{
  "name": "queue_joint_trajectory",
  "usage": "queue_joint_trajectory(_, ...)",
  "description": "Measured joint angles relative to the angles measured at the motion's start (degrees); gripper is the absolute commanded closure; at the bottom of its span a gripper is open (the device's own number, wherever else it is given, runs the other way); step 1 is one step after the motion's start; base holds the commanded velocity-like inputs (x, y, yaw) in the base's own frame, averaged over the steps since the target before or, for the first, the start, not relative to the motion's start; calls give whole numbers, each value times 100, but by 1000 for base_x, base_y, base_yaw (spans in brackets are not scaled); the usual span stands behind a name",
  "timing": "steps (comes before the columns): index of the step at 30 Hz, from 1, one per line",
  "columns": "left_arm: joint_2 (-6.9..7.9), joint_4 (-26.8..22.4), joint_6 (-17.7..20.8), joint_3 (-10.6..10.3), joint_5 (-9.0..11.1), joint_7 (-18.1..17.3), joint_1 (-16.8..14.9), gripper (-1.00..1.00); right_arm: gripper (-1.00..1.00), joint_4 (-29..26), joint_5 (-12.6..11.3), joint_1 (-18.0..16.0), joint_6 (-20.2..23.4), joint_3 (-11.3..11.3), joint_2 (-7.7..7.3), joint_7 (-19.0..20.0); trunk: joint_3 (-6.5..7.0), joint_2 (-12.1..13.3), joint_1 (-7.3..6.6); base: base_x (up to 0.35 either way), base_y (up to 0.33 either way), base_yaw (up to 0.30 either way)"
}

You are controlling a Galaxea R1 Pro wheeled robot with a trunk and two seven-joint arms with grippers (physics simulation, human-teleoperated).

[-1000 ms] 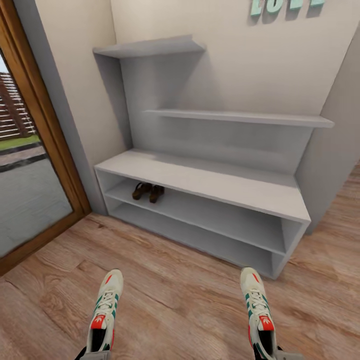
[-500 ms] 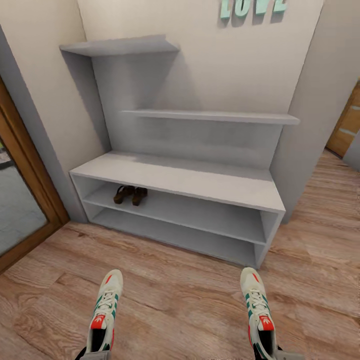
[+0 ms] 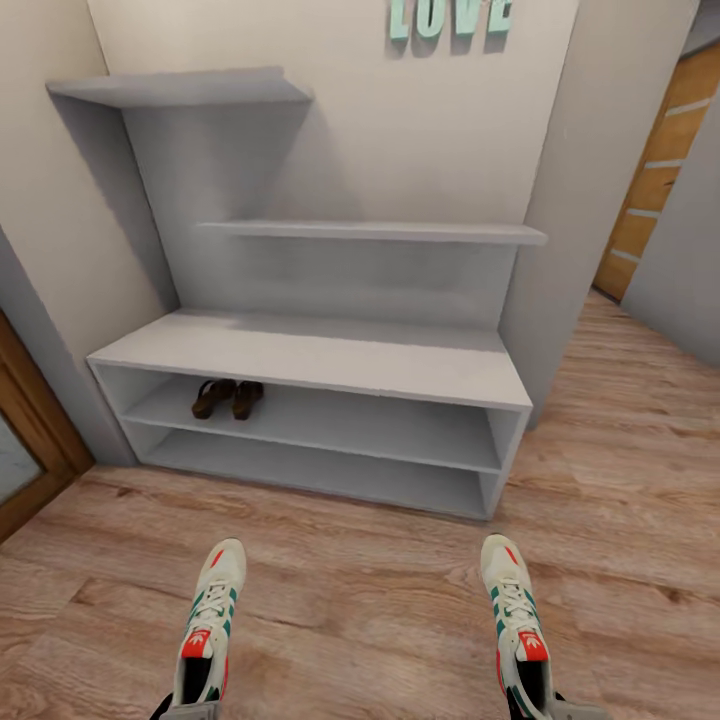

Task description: Pick up the two gym shoes and the two sandals from the corridor floor and place them onto the hallstand (shoe rack) in the corridor, making sure they are on the rack and not on the floor. Arrange them so the two gym shoes are next to each other and the two sandals are next to each other.

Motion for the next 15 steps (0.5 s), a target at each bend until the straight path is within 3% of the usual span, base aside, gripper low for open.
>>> queue_joint_trajectory(15,0,0,0,0,0,-1,0,100,100,0,3,0,0,0,0,0,0,0,0,0,1,-242)
